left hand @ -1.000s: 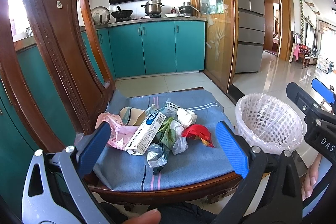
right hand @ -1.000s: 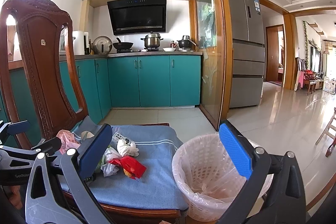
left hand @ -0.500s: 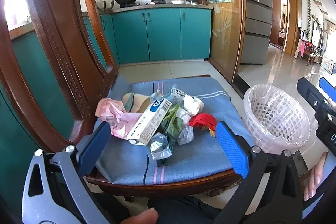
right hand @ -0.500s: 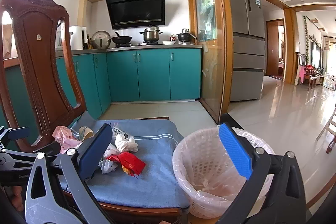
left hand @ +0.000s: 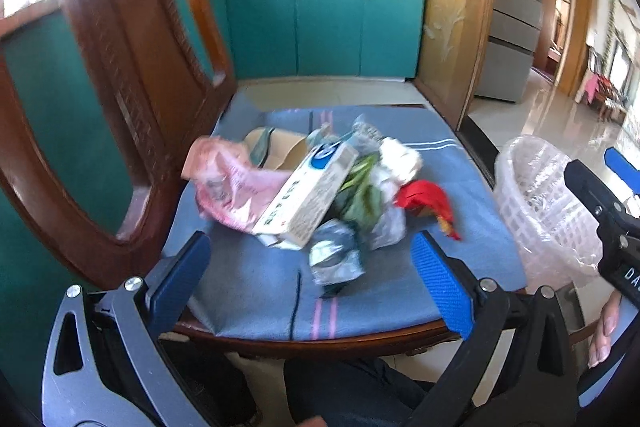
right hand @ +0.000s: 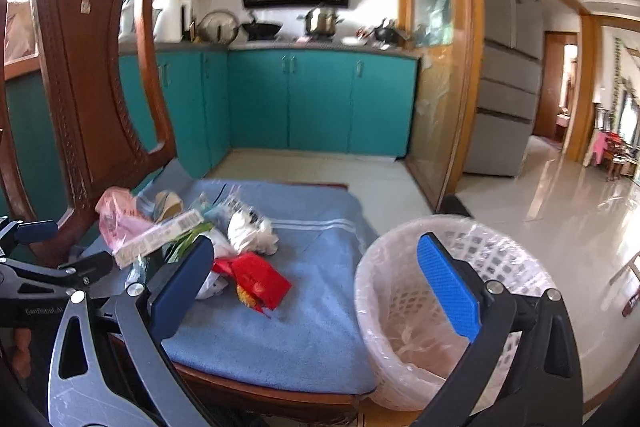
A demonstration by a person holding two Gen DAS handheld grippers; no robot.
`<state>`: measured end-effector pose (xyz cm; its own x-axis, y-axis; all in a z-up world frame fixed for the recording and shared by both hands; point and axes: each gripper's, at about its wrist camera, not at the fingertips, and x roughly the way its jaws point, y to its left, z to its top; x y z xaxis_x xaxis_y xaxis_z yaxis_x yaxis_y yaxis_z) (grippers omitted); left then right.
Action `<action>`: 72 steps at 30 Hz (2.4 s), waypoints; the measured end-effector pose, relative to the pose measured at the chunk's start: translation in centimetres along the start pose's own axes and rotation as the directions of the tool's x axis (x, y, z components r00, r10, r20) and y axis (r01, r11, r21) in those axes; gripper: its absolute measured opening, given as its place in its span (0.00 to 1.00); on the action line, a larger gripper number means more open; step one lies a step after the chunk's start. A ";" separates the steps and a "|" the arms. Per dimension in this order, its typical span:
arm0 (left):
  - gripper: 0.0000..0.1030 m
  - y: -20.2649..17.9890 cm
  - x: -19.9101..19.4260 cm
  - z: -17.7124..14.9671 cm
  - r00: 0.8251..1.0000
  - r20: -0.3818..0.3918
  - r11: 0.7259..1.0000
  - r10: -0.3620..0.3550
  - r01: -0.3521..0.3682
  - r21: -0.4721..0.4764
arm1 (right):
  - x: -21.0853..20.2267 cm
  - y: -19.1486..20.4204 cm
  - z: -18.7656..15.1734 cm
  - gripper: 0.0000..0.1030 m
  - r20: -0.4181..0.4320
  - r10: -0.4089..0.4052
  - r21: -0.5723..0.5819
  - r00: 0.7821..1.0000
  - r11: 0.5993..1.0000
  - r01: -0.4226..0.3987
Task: Collect trash
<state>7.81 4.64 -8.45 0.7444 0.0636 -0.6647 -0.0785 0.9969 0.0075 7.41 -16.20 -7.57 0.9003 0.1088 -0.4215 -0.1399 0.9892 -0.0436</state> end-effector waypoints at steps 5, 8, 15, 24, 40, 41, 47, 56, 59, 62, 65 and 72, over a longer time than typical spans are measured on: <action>0.97 2.7 1.1 -0.3 0.999 -0.039 0.997 0.030 -0.032 -0.069 | 2.7 1.0 0.5 0.97 -0.074 0.076 -0.019 0.994 0.997 -0.077; 0.97 3.5 1.0 -0.1 0.998 -0.036 0.996 0.055 -0.057 -0.075 | 5.5 2.2 1.0 0.97 -0.132 0.092 -0.038 0.987 0.994 -0.098; 0.97 3.8 2.0 -0.9 0.996 -0.078 0.996 0.045 -0.051 -0.077 | 12.7 3.5 0.1 0.97 -0.326 0.138 -0.059 0.935 0.984 -0.165; 0.97 3.0 2.2 -1.6 0.994 -0.105 0.998 0.037 -0.043 -0.052 | 15.0 4.8 -2.0 0.97 -0.430 0.229 -0.051 0.874 0.960 -0.277; 0.97 3.7 2.0 -2.0 0.992 -0.118 0.996 0.048 -0.057 -0.075 | 16.9 6.0 -3.0 0.84 -0.505 0.268 -0.051 0.821 0.940 -0.338; 0.97 3.7 2.0 -2.0 0.992 -0.118 0.995 0.047 -0.056 -0.077 | 16.8 6.2 -3.0 0.79 -0.505 0.260 -0.061 0.823 0.940 -0.335; 0.97 4.1 2.1 -2.2 0.993 -0.119 0.995 0.029 -0.041 -0.092 | 16.4 6.0 -3.2 0.52 -0.509 0.214 -0.088 0.834 0.951 -0.297; 0.97 4.8 2.1 -2.8 0.993 -0.117 0.995 0.000 -0.012 -0.102 | 15.9 4.7 -3.0 0.34 -0.510 0.171 -0.058 0.843 0.971 -0.233; 0.97 5.1 2.1 -2.9 0.993 -0.115 0.994 -0.012 0.000 -0.108 | 15.5 4.8 -2.7 0.32 -0.509 0.156 -0.069 0.846 0.973 -0.220; 0.97 5.4 2.1 -3.0 0.993 -0.116 0.994 -0.023 0.010 -0.108 | 14.8 4.9 -2.2 0.32 -0.499 0.137 -0.085 0.855 0.975 -0.206; 0.97 5.5 2.2 -3.0 0.993 -0.116 0.994 -0.033 0.020 -0.109 | 14.2 5.0 -1.7 0.31 -0.490 0.124 -0.101 0.863 0.975 -0.197; 0.97 5.4 2.4 -3.2 0.991 -0.124 0.994 -0.044 0.031 -0.107 | 13.1 5.0 -1.0 0.31 -0.476 0.114 -0.116 0.872 0.975 -0.191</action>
<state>7.02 10.03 -12.37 0.6588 0.0129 -0.7522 -0.1260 0.9876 -0.0934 18.04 -9.89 -14.21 0.5731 0.1614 -0.8034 -0.3559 0.9321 -0.0667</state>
